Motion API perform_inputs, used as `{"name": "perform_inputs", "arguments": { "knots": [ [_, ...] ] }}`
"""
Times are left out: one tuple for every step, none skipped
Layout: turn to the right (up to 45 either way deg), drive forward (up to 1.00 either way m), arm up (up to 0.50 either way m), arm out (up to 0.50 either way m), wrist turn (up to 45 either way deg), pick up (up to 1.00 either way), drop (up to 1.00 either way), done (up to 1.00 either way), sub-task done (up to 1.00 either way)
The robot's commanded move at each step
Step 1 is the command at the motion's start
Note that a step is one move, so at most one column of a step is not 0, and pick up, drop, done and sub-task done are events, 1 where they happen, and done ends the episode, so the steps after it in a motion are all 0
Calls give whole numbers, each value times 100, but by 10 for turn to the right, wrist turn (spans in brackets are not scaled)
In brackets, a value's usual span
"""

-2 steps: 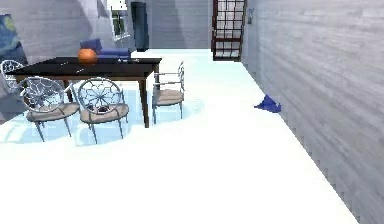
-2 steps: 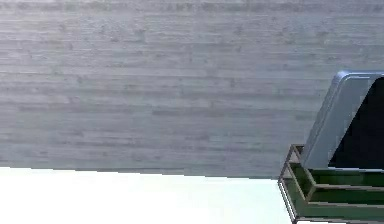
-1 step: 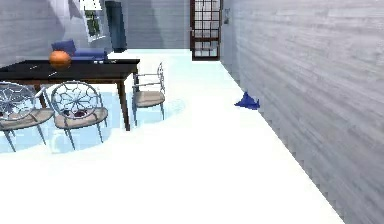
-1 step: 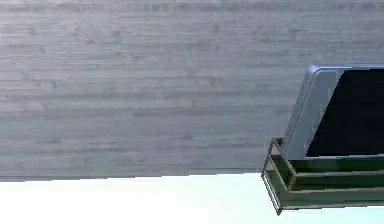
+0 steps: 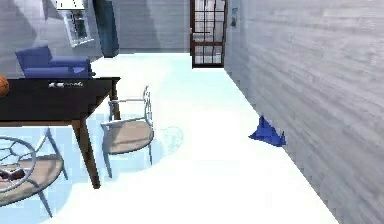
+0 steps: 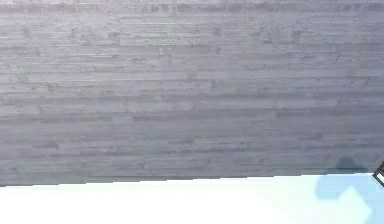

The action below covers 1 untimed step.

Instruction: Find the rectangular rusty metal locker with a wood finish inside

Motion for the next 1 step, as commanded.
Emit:
{"name": "perform_inputs", "arguments": {
  "knots": [
    [0, 100, 0, 0, 0, 0, 0, 0, 0]
  ]
}}
